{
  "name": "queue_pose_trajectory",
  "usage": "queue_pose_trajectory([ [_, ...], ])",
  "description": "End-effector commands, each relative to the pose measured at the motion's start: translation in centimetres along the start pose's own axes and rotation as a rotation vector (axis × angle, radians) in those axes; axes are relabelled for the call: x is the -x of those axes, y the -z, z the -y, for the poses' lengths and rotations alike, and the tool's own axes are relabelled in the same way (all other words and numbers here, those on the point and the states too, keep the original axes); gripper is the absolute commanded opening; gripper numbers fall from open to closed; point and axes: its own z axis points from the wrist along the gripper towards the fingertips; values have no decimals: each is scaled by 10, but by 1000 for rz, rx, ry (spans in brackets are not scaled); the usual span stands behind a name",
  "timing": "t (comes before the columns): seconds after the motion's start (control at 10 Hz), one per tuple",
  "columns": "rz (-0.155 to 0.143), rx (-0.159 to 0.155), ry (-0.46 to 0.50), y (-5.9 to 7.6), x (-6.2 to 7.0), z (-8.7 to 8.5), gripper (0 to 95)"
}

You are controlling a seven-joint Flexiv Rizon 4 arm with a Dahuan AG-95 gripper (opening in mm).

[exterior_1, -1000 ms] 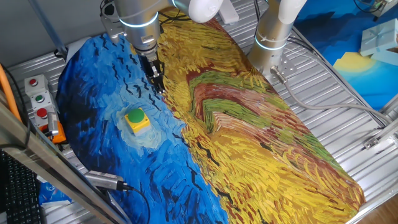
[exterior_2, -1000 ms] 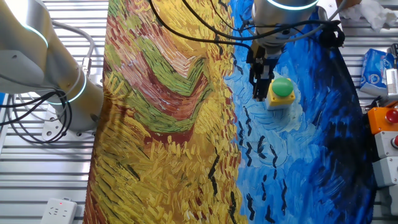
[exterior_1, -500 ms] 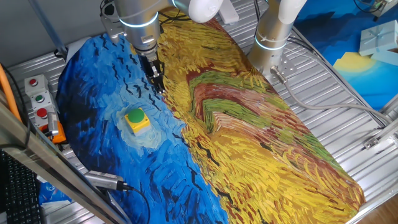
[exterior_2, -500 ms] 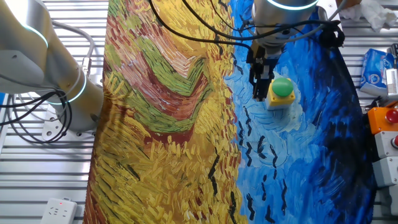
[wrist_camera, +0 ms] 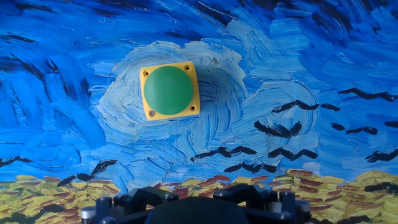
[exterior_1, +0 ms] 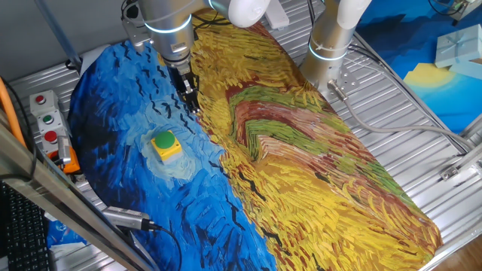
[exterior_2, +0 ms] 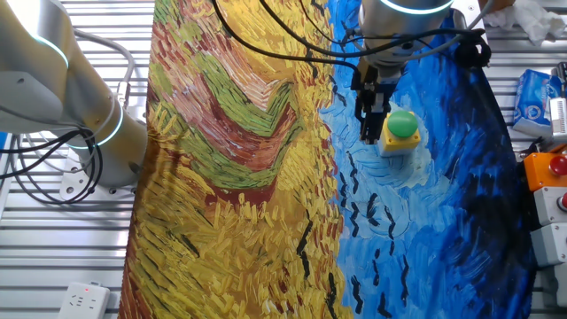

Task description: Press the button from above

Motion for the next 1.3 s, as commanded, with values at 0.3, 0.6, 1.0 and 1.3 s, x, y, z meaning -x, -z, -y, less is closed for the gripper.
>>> queue_pose_trajectory([
  [0.3, 21, 9, -6, 0, 0, 0, 0],
  [0.6, 21, 9, -6, 0, 0, 0, 0],
  [1.0, 21, 9, -6, 0, 0, 0, 0],
  [1.3, 21, 9, -6, 0, 0, 0, 0],
])
